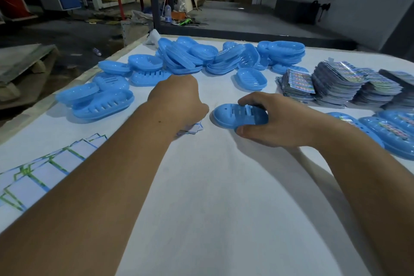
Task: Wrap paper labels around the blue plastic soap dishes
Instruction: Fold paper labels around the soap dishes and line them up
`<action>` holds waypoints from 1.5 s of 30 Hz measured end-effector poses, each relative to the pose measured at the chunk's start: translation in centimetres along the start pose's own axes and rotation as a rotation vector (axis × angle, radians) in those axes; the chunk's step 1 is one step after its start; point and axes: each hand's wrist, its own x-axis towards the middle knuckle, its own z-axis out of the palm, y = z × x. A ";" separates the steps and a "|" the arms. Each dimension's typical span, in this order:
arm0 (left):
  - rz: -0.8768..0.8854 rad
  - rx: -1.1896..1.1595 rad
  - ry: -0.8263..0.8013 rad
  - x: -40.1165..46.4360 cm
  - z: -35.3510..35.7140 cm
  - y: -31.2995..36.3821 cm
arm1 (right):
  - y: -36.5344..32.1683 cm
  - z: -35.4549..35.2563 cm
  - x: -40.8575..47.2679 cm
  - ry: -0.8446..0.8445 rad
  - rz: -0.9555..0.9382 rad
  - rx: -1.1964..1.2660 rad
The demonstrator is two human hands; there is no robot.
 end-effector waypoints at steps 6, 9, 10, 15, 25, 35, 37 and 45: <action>-0.012 -0.072 -0.041 0.1 -0.2 -0.1 | -0.1 0.2 -0.1 0.003 -0.013 0.000; -0.021 -0.155 -0.031 0.4 -0.4 0.0 | -0.1 0.3 -0.1 0.015 -0.016 -0.001; -0.024 -0.197 -0.019 0.5 -0.4 0.0 | -0.1 0.3 -0.1 0.016 -0.017 0.000; -0.049 -0.481 0.094 1.0 -0.7 0.1 | 0.1 0.3 0.1 0.026 0.001 0.018; 0.018 -1.266 0.069 0.0 -1.6 2.3 | -1.0 0.0 0.7 0.344 0.001 0.821; 0.046 -1.202 0.048 0.1 -1.3 2.8 | -0.9 -0.7 0.7 0.418 0.050 0.881; 0.047 -1.169 0.071 0.0 -1.3 2.7 | -0.9 -0.7 0.7 0.410 0.048 0.874; 0.134 -1.086 0.081 -0.3 -1.1 2.5 | -0.8 -0.6 0.7 0.415 0.053 0.843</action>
